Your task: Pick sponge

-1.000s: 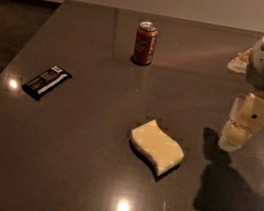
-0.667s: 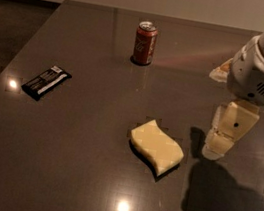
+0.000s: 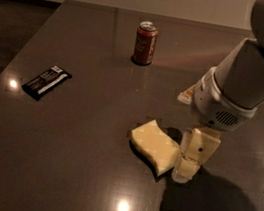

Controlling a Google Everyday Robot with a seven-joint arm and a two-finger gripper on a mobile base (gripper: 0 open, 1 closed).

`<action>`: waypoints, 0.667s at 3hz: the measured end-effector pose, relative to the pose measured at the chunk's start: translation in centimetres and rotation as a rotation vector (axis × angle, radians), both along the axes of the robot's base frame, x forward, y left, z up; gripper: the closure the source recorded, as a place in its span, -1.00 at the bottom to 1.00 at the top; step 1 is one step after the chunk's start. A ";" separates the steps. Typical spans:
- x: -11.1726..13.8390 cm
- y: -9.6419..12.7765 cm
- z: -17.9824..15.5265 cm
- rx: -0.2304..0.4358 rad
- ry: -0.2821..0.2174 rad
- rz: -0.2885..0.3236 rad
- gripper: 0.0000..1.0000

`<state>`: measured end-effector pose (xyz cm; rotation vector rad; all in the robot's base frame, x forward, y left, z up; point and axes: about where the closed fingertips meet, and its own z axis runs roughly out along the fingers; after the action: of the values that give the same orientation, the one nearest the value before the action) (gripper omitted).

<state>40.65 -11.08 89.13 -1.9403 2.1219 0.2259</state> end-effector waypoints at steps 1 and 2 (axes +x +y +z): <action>-0.4 1.8 -2.6 -0.007 0.025 0.012 -1.00; -0.8 2.6 -4.1 -0.016 0.036 0.005 -1.00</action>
Offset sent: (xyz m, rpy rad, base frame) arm -0.0104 0.0344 -0.0623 -0.0235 0.0614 -0.0036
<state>39.87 -8.51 85.03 -1.9649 2.1485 0.2478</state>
